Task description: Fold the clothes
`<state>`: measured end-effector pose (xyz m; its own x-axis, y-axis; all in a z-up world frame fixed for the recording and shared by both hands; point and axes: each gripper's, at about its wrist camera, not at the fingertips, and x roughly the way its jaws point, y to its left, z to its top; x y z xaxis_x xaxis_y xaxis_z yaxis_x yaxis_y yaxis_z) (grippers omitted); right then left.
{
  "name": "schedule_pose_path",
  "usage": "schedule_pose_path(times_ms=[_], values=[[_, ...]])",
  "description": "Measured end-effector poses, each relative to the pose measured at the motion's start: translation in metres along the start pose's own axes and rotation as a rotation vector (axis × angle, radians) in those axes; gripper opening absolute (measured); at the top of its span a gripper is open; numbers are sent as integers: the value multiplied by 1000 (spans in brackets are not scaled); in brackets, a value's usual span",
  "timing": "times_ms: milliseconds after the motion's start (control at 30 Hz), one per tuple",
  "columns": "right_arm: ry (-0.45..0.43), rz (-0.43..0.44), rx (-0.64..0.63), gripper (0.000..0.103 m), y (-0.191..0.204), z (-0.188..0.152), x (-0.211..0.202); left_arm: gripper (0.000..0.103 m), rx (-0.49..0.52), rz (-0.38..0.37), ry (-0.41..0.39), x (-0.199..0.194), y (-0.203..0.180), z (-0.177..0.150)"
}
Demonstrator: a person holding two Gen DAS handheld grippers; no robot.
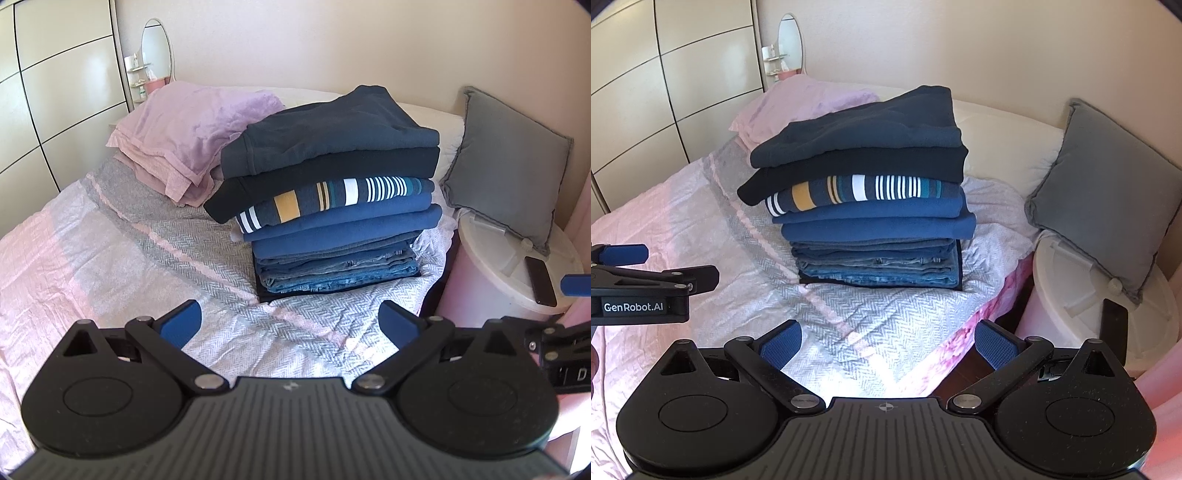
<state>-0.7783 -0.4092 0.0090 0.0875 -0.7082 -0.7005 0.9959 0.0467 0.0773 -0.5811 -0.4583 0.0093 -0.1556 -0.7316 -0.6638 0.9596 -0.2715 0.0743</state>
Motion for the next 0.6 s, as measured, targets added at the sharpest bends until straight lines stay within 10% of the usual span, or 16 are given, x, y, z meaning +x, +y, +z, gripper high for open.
schedule_pose_path(times_ms=[600], values=[[-27,-19,-46,102,6,13,5,101,-10,11,5,11,1,5]])
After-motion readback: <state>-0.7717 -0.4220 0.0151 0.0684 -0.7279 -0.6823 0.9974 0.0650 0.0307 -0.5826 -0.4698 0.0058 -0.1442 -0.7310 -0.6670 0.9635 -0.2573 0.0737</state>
